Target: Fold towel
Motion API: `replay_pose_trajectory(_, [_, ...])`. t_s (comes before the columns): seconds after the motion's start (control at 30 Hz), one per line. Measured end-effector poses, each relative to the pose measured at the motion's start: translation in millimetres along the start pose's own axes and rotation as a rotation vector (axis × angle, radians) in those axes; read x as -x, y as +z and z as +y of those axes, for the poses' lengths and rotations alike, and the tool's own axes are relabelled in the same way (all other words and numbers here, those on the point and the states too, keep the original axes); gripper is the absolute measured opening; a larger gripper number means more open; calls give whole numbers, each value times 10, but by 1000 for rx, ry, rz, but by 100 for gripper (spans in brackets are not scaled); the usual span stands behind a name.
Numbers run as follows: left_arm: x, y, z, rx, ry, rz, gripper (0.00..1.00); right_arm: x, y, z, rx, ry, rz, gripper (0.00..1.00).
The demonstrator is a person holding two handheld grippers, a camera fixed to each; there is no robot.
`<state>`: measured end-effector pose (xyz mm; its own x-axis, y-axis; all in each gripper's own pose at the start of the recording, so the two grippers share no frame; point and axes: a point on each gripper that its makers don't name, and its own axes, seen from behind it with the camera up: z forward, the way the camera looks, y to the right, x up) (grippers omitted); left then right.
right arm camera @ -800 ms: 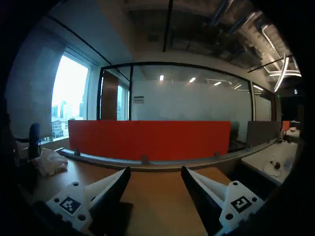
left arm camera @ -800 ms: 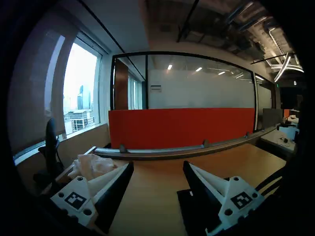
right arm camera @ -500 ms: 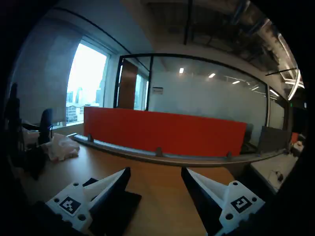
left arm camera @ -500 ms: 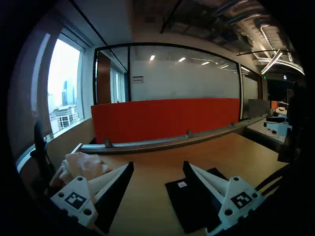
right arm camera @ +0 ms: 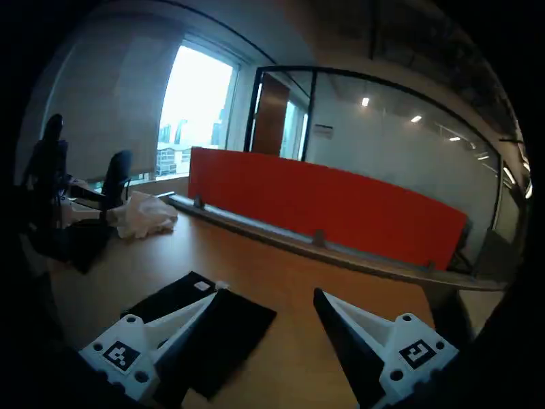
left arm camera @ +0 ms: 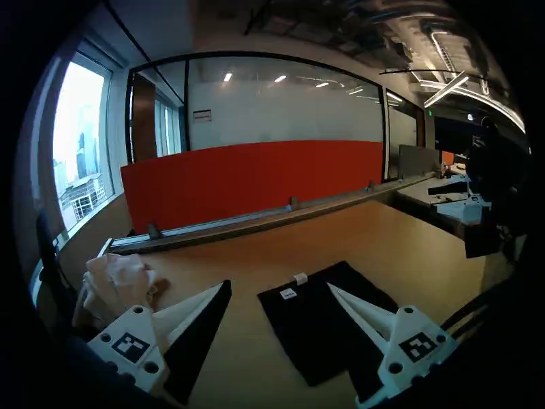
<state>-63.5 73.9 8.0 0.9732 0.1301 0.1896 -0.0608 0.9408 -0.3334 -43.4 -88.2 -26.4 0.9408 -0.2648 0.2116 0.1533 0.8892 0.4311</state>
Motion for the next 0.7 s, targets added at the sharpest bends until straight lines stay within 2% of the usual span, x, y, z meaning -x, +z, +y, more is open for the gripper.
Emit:
replay_pose_trajectory(0.37, [444,124,249,79,21,-76,93,416,145,-297,-89,-20,-82,100])
replay_pose_trajectory(0.7, [921,216,372,121,37,-158,93,885,253,-459,-132,-27,-160,100])
